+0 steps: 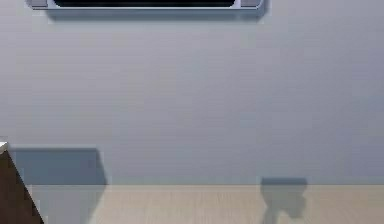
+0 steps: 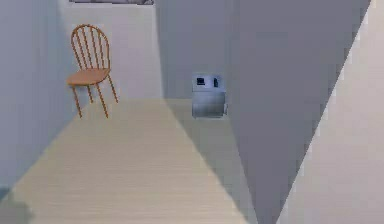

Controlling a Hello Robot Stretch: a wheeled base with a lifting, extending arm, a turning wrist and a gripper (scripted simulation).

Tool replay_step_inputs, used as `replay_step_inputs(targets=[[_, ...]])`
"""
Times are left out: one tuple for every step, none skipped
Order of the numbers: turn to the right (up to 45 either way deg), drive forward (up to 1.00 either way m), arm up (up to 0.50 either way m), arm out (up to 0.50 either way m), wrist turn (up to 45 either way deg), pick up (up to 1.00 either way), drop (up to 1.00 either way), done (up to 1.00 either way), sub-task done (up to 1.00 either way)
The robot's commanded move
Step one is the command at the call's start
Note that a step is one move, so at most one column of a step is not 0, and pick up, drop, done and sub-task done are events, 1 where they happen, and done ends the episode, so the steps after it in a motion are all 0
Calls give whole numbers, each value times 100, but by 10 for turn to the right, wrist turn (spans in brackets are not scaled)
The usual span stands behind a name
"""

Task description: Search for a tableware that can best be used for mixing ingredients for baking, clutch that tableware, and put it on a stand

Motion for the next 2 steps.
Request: replay_step_inputs(targets=[[450, 0, 0, 0, 0, 0, 0, 0, 0], [450, 0, 0, 0, 0, 0, 0, 0, 0]])
